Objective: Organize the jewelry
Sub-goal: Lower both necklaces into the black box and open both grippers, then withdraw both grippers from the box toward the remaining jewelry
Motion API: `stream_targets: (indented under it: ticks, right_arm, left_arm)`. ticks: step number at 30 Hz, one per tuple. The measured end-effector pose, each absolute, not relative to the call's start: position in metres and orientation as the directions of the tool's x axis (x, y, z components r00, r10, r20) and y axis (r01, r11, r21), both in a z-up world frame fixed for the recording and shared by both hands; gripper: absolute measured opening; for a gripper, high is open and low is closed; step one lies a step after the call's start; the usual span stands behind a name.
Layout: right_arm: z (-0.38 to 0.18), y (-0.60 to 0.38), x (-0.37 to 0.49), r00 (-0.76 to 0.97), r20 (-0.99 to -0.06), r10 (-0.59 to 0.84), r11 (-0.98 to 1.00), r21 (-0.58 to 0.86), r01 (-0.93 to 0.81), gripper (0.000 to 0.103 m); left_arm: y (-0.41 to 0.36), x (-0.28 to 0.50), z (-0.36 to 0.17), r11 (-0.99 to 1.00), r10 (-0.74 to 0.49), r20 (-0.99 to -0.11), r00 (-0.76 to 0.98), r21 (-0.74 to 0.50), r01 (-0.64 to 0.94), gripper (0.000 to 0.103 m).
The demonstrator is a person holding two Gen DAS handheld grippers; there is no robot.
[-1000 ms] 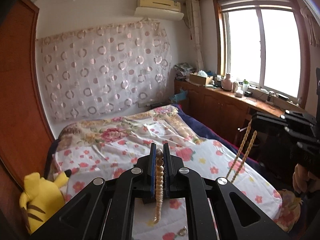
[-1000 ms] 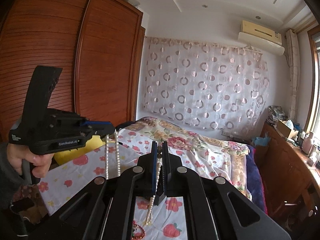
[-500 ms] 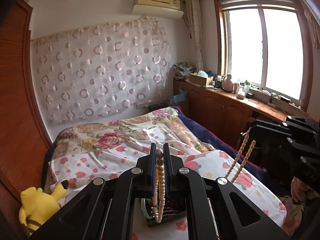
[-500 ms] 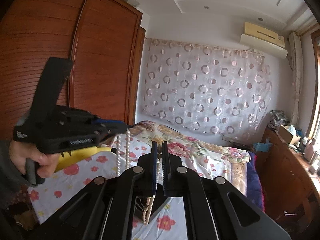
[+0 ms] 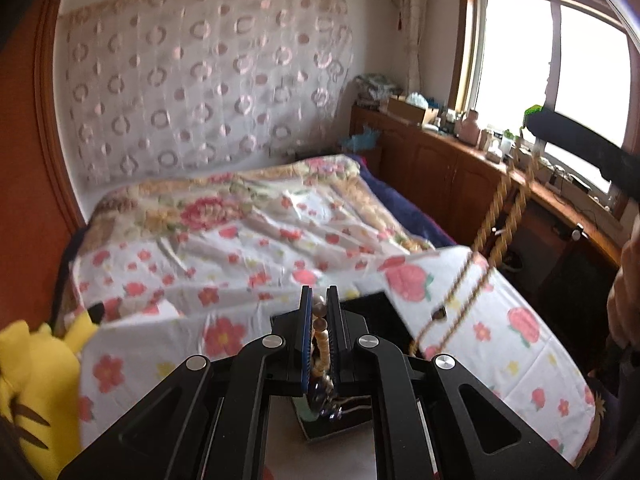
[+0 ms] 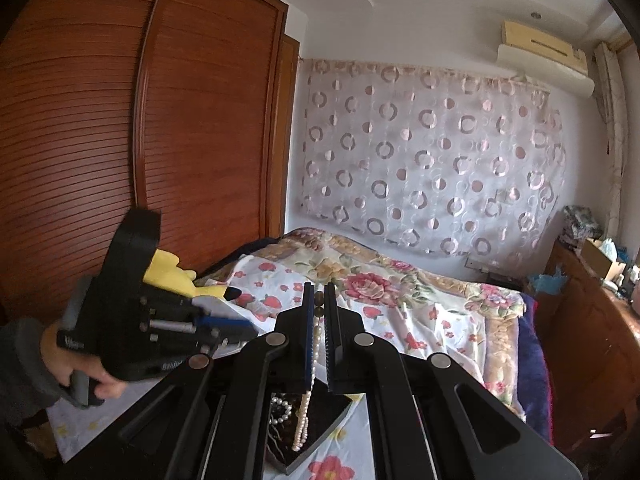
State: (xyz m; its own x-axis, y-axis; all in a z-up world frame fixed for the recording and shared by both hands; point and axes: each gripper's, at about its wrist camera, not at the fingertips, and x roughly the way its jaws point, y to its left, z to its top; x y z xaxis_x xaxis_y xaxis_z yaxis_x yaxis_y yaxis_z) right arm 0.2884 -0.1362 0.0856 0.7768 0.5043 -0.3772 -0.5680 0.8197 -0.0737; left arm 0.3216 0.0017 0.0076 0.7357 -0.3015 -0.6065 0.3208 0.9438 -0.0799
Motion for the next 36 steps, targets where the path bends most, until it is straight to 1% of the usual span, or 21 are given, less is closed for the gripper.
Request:
stream_targets:
  ticks: [2, 7, 13, 21, 26, 29, 31, 33, 35, 36]
  right_arm:
    - [0.078, -0.133, 0.297, 0.768, -0.392, 0.506, 0.817, -0.067, -0.573, 0.006]
    - [0.042, -0.123, 0.320, 0.732, -0.465, 0.498, 0.811, -0.050, -0.584, 0.006]
    - [0.002, -0.114, 0.342, 0.690, -0.544, 0.478, 0.811, -0.030, -0.585, 0.006]
    - [-0.022, -0.110, 0.349, 0.641, -0.596, 0.483, 0.806, 0.017, -0.592, 0.006]
    - [-0.029, -0.106, 0.343, 0.623, -0.616, 0.481, 0.798, 0.014, -0.602, 0.007]
    - [-0.029, -0.110, 0.334, 0.633, -0.615, 0.470, 0.809, 0.014, -0.587, 0.008]
    - [-0.027, -0.113, 0.329, 0.636, -0.613, 0.469, 0.813, 0.018, -0.582, 0.012]
    - [-0.026, -0.116, 0.322, 0.638, -0.611, 0.469, 0.815, 0.023, -0.578, 0.018]
    - [-0.025, -0.120, 0.311, 0.642, -0.610, 0.464, 0.820, 0.021, -0.572, 0.018]
    - [-0.025, -0.122, 0.307, 0.644, -0.609, 0.463, 0.822, 0.023, -0.569, 0.018]
  left_arm:
    - [0.004, 0.322, -0.007, 0.942, -0.308, -0.620, 0.722, -0.090, 0.324, 0.006]
    - [0.007, 0.320, -0.032, 0.938, -0.316, -0.639, 0.702, -0.100, 0.331, 0.006]
    - [0.008, 0.317, -0.045, 0.936, -0.322, -0.648, 0.691, -0.110, 0.333, 0.006]
    - [0.008, 0.317, -0.048, 0.936, -0.326, -0.649, 0.687, -0.120, 0.331, 0.006]
    - [0.009, 0.310, -0.052, 0.940, -0.318, -0.643, 0.697, -0.121, 0.318, 0.007]
    - [0.008, 0.302, -0.052, 0.943, -0.312, -0.642, 0.700, -0.118, 0.312, 0.012]
    - [0.008, 0.295, -0.051, 0.944, -0.307, -0.638, 0.706, -0.114, 0.308, 0.016]
    - [0.007, 0.289, -0.048, 0.945, -0.306, -0.633, 0.711, -0.112, 0.308, 0.026]
    - [0.007, 0.280, -0.045, 0.945, -0.307, -0.623, 0.719, -0.109, 0.309, 0.031]
    - [0.006, 0.275, -0.045, 0.946, -0.306, -0.618, 0.724, -0.108, 0.307, 0.036]
